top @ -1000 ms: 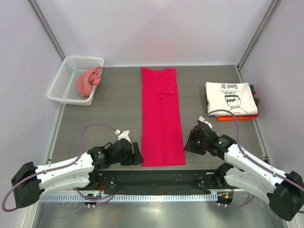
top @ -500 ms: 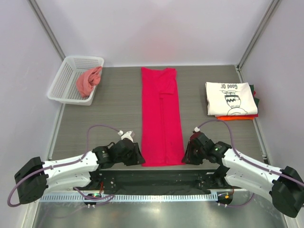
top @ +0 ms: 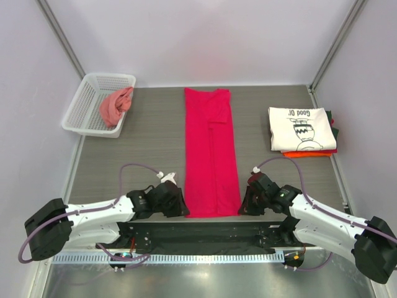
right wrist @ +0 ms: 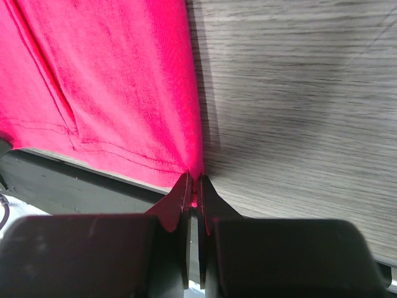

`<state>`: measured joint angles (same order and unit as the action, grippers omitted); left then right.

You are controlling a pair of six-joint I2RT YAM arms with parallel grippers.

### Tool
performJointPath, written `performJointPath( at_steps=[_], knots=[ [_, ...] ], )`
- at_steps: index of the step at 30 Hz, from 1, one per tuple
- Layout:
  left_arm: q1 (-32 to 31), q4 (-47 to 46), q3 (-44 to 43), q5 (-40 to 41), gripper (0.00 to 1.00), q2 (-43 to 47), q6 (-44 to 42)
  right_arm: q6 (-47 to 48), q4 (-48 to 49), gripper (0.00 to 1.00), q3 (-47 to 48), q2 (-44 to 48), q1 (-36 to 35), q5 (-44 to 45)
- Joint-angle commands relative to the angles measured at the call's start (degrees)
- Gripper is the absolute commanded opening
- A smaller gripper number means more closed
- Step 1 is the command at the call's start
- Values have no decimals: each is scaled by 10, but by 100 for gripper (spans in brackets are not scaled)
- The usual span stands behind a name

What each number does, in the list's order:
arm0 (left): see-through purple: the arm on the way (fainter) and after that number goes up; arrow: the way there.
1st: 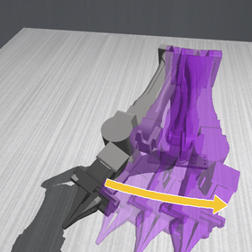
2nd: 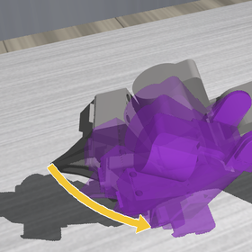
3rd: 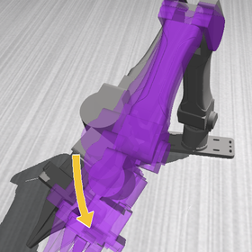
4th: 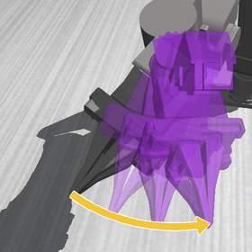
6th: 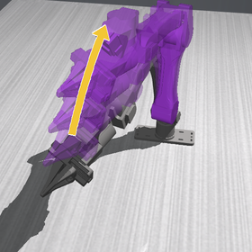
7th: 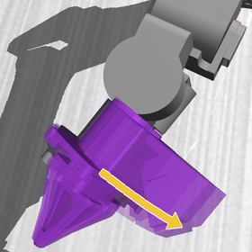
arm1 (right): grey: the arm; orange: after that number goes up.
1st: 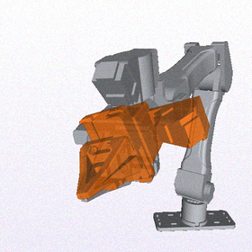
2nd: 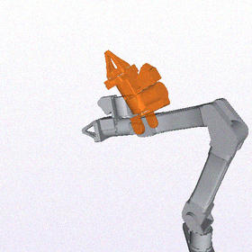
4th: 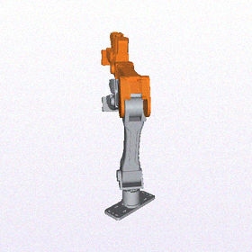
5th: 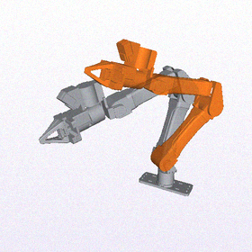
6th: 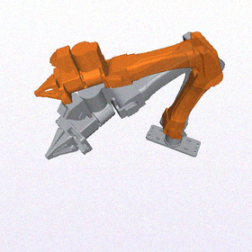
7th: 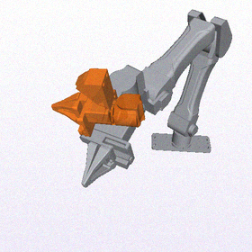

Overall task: Fold and stack the t-shirts
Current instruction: Fold the tshirt

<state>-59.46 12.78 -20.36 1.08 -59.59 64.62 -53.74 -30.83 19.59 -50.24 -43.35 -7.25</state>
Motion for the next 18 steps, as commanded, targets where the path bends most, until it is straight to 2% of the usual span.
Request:
performJointPath(
  at_steps=[1, 3, 4, 9, 13, 18],
  knots=[
    [3, -40, 1, -9, 28, -20, 1, 4, 4, 4, -3, 9, -4, -15],
    [2, -53, 1, -29, 15, -23, 2, 4, 2, 1, -1, 15, -4, -16],
    [3, -54, -1, -34, 0, -18, 2, 4, -6, 1, 6, 18, -4, -16],
    [14, -30, -29, -47, 0, 28, -7, 23, -52, 1, 73, 44, -3, 36],
    [79, -32, -62, -109, 0, 40, -31, 49, -71, 1, 163, 18, -2, 127],
    [186, 4, -152, -171, 0, -15, -94, 92, -69, 1, 257, -88, 14, 164]
  ],
)
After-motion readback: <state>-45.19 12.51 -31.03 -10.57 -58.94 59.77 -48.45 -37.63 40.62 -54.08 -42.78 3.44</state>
